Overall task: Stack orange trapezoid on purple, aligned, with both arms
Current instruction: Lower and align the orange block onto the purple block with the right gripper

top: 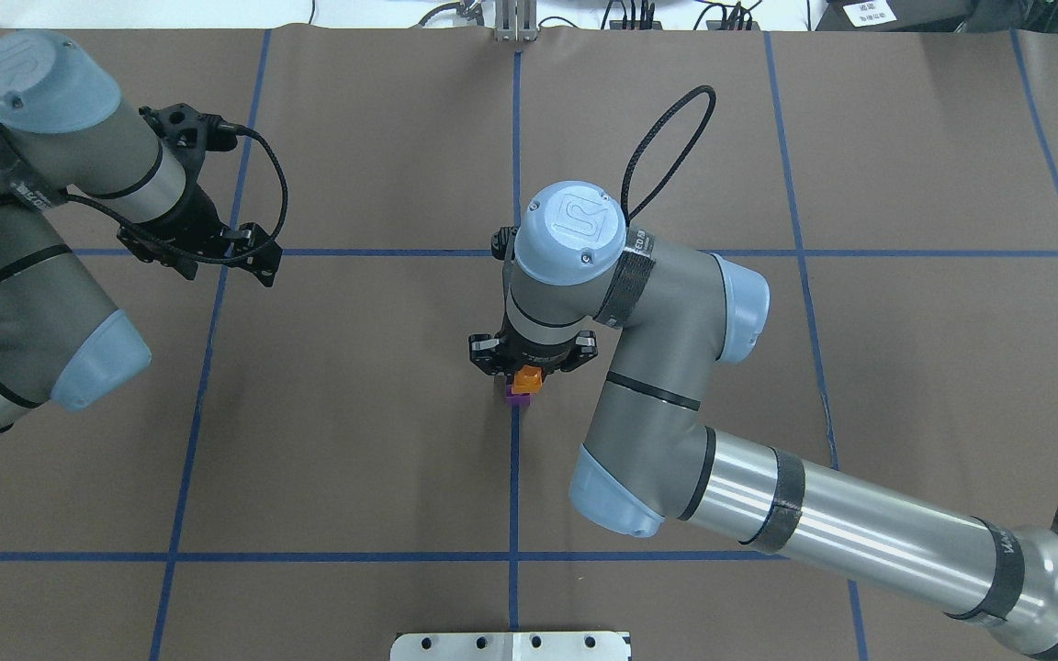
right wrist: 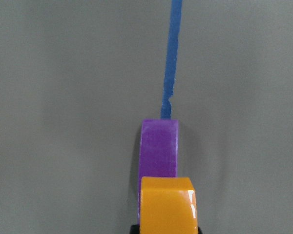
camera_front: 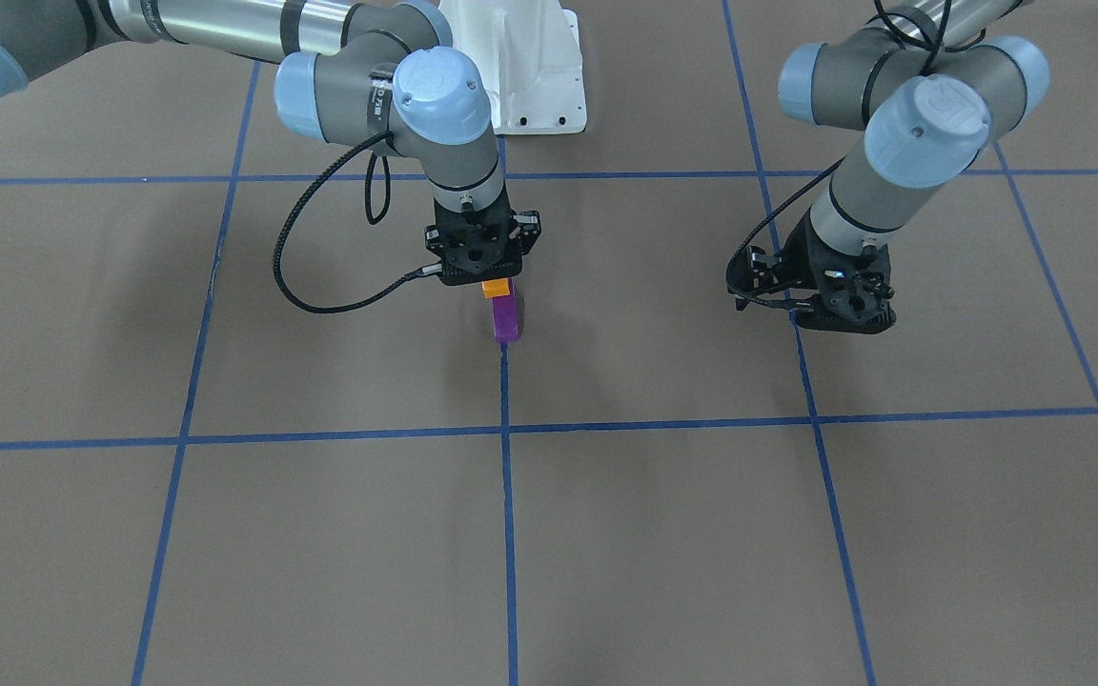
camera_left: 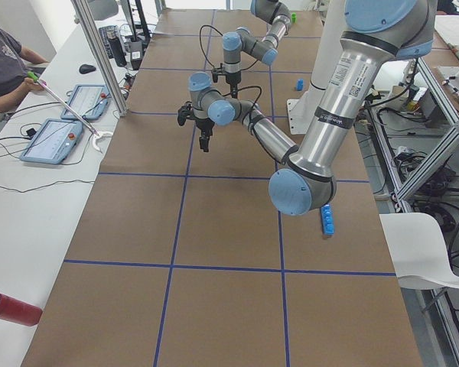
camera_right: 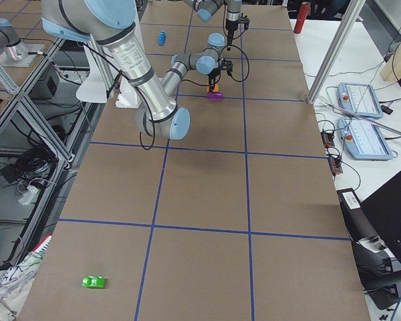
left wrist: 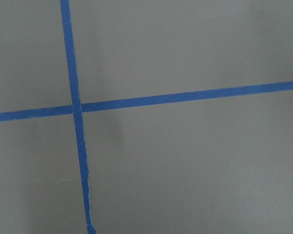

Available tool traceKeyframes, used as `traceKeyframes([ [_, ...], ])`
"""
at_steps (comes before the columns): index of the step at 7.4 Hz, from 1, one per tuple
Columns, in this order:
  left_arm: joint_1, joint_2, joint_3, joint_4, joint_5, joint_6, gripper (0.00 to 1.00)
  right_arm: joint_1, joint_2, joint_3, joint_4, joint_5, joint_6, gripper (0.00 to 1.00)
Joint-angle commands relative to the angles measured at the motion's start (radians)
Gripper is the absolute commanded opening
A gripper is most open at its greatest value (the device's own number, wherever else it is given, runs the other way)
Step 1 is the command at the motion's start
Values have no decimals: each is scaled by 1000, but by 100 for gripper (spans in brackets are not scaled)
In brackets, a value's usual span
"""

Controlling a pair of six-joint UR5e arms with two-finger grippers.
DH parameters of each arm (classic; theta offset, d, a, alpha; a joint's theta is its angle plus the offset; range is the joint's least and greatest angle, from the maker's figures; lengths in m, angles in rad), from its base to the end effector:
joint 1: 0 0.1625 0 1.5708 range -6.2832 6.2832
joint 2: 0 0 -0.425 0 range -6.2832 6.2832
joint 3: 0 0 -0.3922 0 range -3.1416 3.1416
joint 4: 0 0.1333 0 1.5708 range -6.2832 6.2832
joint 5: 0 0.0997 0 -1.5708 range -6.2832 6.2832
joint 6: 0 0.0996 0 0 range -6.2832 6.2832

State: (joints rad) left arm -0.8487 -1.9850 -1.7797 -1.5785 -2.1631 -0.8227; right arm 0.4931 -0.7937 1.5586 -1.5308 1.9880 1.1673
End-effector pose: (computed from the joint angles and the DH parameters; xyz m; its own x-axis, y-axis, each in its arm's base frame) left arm 0.3507 -0.5157 0.3306 0.6667 0.0969 -0.7390 -0.0663 0.9953 0.0708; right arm -0.5865 -0.4207 0.1852 0.6305 -0.0687 0.7732 0.0783 0.9966 0.0247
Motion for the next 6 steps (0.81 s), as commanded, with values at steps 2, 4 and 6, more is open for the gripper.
traceKeyframes([
  [2, 0, 0, -7, 0, -1, -13, 100, -7, 2, -2, 0, -6, 0, 0],
  [4, 2, 0, -7, 0, -1, -13, 100, -19, 10, -18, 0, -29, 0, 0],
  [6, 2, 0, -7, 0, -1, -13, 100, -24, 10, -26, 0, -32, 0, 0],
])
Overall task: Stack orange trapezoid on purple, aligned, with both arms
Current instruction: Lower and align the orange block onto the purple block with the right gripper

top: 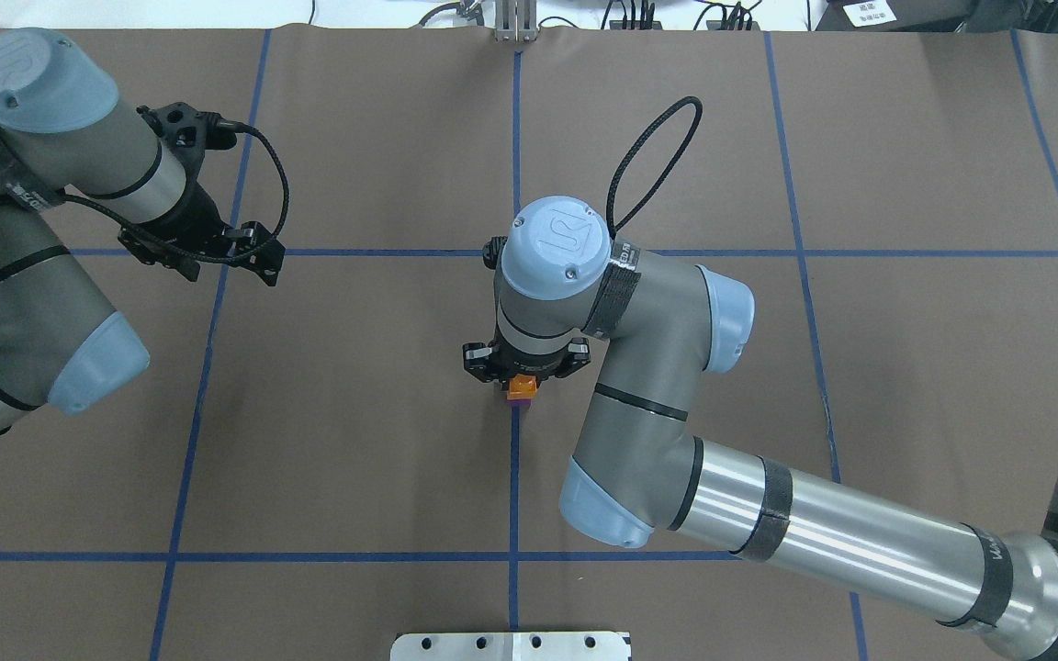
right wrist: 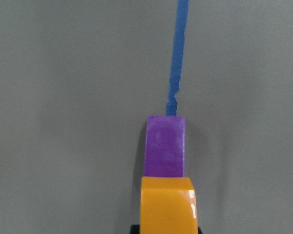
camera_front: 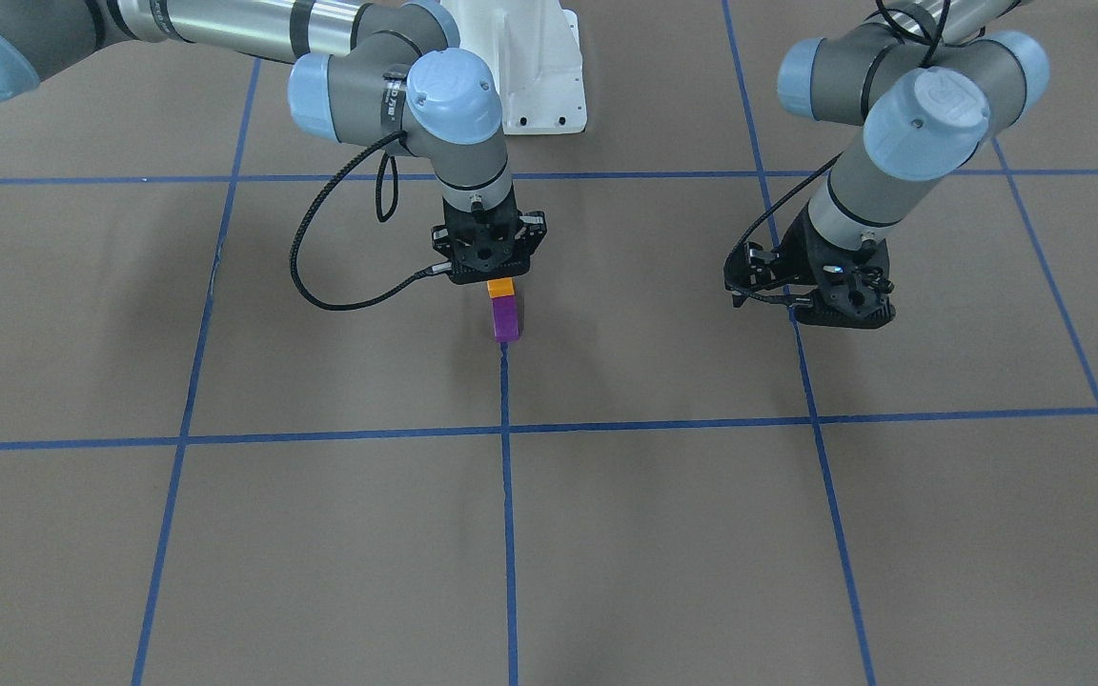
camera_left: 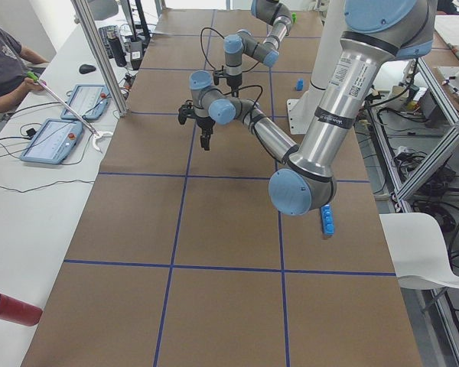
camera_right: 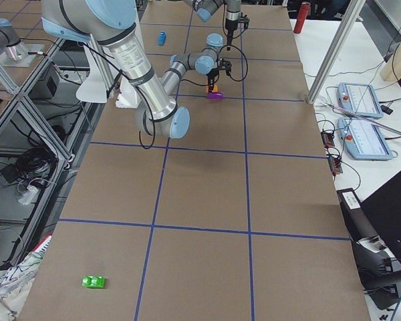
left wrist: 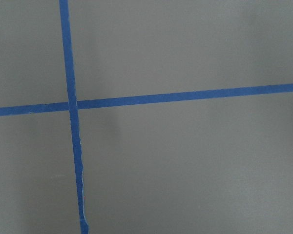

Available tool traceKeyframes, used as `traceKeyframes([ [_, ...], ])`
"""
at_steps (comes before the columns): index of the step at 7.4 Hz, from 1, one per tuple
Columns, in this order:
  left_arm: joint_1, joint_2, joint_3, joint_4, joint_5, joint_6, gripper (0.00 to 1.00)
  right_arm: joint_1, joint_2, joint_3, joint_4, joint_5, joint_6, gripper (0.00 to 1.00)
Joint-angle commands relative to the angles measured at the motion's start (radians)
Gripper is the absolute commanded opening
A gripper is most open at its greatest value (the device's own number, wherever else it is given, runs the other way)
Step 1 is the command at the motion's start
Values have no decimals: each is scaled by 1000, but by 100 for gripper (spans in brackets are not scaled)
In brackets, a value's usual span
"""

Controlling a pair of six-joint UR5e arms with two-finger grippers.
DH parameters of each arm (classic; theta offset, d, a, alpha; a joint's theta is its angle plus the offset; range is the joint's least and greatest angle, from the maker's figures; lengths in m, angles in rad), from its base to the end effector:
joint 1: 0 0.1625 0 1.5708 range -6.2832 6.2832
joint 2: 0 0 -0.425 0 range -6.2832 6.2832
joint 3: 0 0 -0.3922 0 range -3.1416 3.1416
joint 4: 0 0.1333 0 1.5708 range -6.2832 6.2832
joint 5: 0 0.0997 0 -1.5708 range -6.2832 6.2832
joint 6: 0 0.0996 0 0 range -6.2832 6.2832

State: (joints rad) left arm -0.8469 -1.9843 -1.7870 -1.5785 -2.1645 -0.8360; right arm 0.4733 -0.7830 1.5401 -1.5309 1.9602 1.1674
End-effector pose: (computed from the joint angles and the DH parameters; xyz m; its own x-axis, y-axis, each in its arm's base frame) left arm 0.3505 -0.5137 0.3277 0.6634 0.0885 -0.7430 -0.0597 0.9961 0.0654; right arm -0.5990 -0.4140 0.1860 0.6428 -0.0788 0.7620 0.0786 0.9962 0.0368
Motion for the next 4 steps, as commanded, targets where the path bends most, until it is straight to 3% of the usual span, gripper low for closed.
traceKeyframes([
  [1, 0, -1, 0, 0, 0, 0, 100, -4, 7, -18, 0, -12, 0, 0],
  [4, 2, -1, 0, 0, -2, 0, 100, -12, 10, -37, 0, -18, -2, 0],
])
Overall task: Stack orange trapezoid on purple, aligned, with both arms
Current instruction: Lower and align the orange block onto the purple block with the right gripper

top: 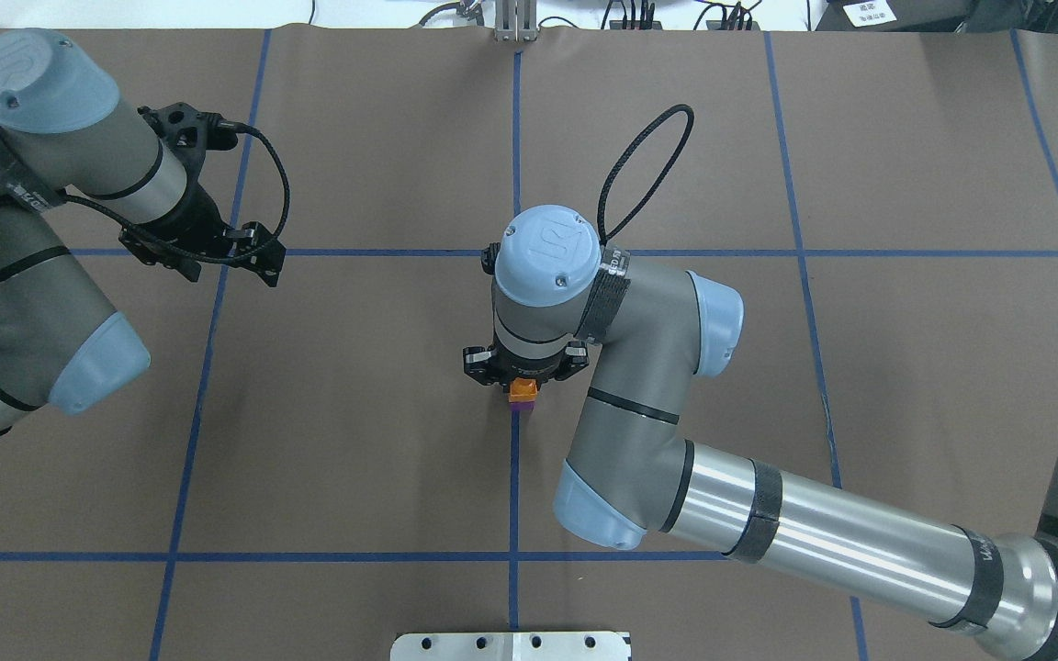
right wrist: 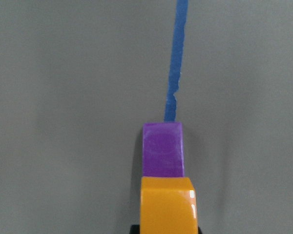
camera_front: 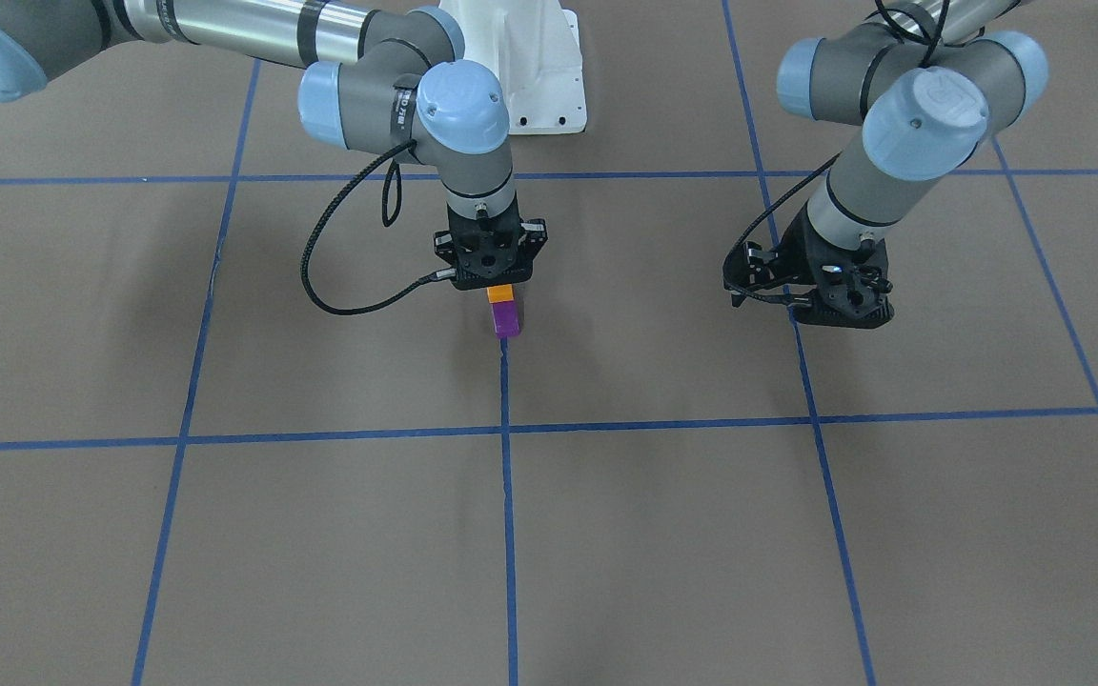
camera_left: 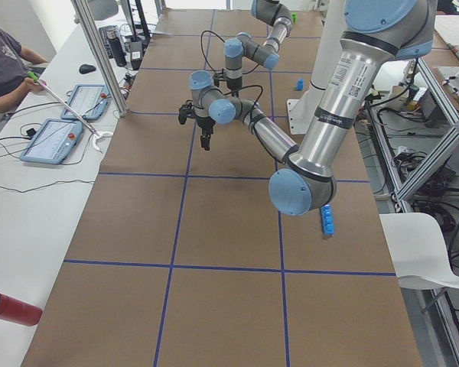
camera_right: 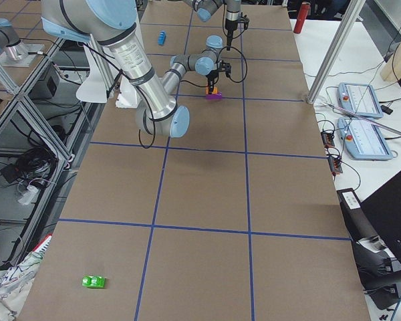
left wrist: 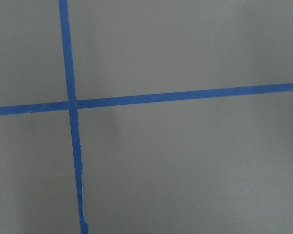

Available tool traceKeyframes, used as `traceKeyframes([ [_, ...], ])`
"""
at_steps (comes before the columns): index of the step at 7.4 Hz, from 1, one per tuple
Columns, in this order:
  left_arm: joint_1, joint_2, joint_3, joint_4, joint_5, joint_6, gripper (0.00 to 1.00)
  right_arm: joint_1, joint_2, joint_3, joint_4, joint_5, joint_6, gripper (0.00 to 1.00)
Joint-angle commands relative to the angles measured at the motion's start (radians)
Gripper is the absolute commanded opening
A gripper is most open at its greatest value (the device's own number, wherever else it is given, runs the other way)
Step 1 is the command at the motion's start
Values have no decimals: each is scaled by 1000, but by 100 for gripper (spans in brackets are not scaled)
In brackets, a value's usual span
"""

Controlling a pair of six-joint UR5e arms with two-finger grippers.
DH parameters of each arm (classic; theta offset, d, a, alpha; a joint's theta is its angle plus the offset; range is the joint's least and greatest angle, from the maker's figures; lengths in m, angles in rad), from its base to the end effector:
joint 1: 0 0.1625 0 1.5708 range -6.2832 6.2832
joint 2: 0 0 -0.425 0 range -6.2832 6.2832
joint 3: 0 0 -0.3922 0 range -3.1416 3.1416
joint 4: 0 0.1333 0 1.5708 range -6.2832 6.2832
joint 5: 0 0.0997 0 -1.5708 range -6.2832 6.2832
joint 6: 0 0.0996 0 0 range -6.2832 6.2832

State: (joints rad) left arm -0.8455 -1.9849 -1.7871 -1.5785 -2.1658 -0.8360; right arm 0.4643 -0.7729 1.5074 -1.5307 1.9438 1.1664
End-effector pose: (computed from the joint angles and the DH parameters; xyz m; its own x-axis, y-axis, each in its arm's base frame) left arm 0.3513 -0.5131 0.3272 0.6623 0.0899 -0.7438 -0.0618 0.9960 0.0653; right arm -0.6106 -0.4143 0.1929 0.6619 -0.0783 0.7455 0.0776 0.9963 0.0358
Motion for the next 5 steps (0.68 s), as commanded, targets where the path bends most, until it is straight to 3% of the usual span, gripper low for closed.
traceKeyframes([
  [1, 0, 0, -2, 0, 0, 0, 100, -3, 1, -4, 0, -2, -1, 0],
  [5, 0, 0, -3, 0, 0, -2, 100, -6, 1, -6, 0, -2, -1, 2],
])
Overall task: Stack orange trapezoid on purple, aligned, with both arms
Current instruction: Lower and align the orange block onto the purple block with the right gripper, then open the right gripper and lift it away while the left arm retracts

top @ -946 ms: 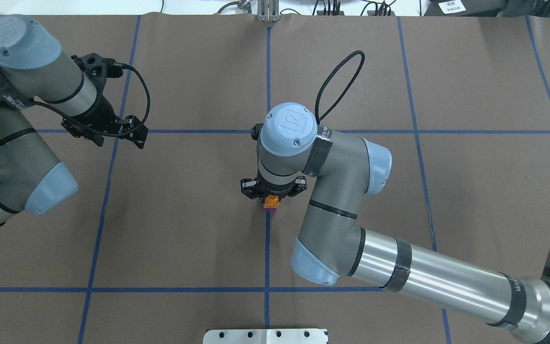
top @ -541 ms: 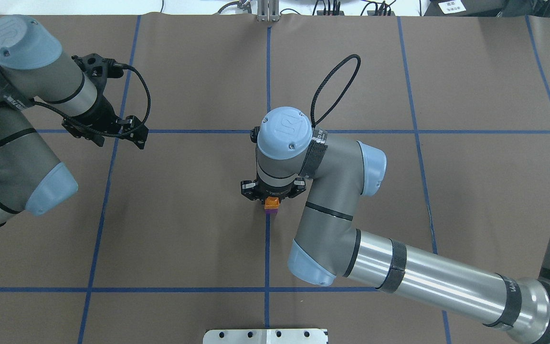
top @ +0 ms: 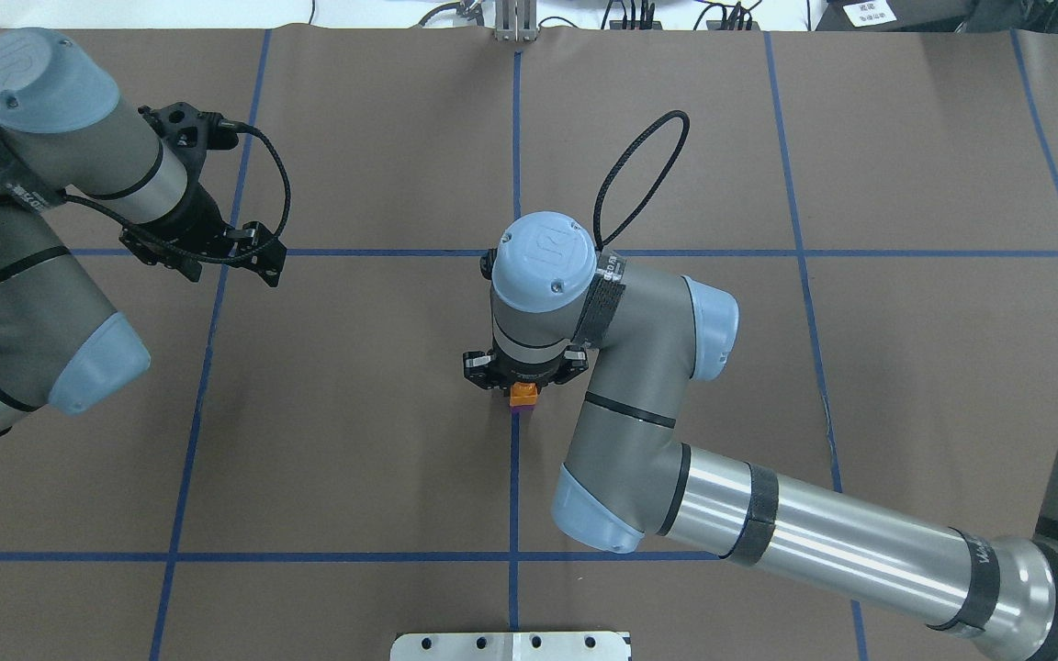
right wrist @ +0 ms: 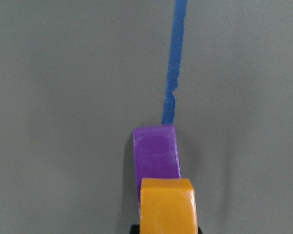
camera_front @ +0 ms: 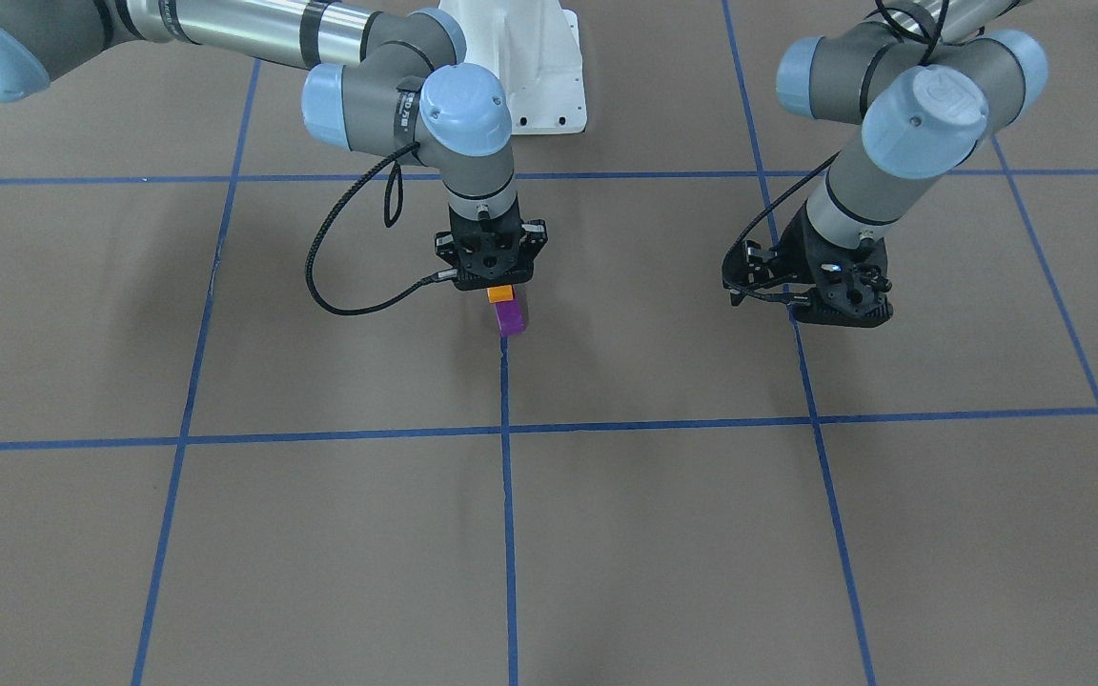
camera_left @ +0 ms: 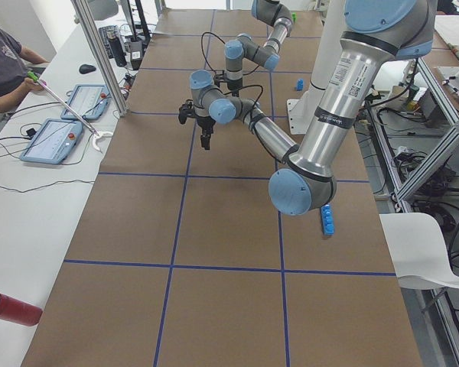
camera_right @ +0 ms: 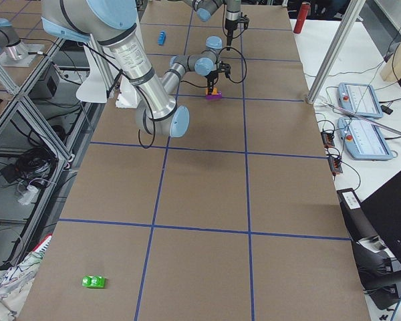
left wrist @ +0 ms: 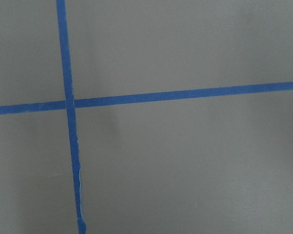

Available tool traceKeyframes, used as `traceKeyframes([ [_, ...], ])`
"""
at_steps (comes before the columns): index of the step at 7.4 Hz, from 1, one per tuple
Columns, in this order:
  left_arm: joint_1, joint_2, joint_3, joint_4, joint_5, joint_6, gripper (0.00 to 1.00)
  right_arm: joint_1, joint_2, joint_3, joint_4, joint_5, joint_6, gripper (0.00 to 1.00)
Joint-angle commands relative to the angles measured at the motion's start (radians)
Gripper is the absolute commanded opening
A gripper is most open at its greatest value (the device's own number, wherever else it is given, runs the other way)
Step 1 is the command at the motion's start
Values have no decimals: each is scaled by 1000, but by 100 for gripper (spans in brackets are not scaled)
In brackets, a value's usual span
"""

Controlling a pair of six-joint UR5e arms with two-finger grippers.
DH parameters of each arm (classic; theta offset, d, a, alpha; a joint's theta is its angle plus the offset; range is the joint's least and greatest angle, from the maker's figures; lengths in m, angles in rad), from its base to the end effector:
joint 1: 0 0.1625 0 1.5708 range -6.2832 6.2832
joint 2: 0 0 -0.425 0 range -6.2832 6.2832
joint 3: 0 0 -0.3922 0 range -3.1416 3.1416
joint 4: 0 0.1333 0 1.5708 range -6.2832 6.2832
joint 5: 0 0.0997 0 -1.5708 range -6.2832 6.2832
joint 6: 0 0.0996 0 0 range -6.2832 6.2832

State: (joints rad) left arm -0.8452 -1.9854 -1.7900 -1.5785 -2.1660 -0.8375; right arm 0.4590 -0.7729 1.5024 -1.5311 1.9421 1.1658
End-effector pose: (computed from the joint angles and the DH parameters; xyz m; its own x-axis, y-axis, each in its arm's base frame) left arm 0.3511 -0.5126 0.3256 0.6606 0.0905 -0.7453 -0.0610 0.9959 0.0668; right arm -0.6139 -0.4118 0.1952 0.6655 -0.0807 0.7420 0.0823 0.9960 0.0345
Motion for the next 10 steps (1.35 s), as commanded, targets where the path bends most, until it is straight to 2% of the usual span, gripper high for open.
traceKeyframes([
  [1, 0, -1, 0, 0, 0, -2, 100, -5, 1, 4, 0, -32, 2, 99],
  [3, 0, -1, -3, 0, -11, -5, 100, 16, 7, 41, -23, -19, 0, 100],
  [5, -12, 7, -9, 0, -12, 11, 100, 100, -6, 180, -154, 50, 0, 100],
  [6, -34, 49, -38, -3, -15, 32, 100, 165, -63, 255, -203, 84, -8, 100],
  [7, -85, 91, -57, -2, -15, 128, 100, 231, -148, 303, -202, 125, -103, 100],
  [9, -194, 166, -55, -2, -70, 303, 100, 402, -349, 352, -192, 222, -336, 100],
  [10, -271, 212, -46, 0, -95, 436, 100, 515, -441, 358, -192, 303, -480, 100],
])
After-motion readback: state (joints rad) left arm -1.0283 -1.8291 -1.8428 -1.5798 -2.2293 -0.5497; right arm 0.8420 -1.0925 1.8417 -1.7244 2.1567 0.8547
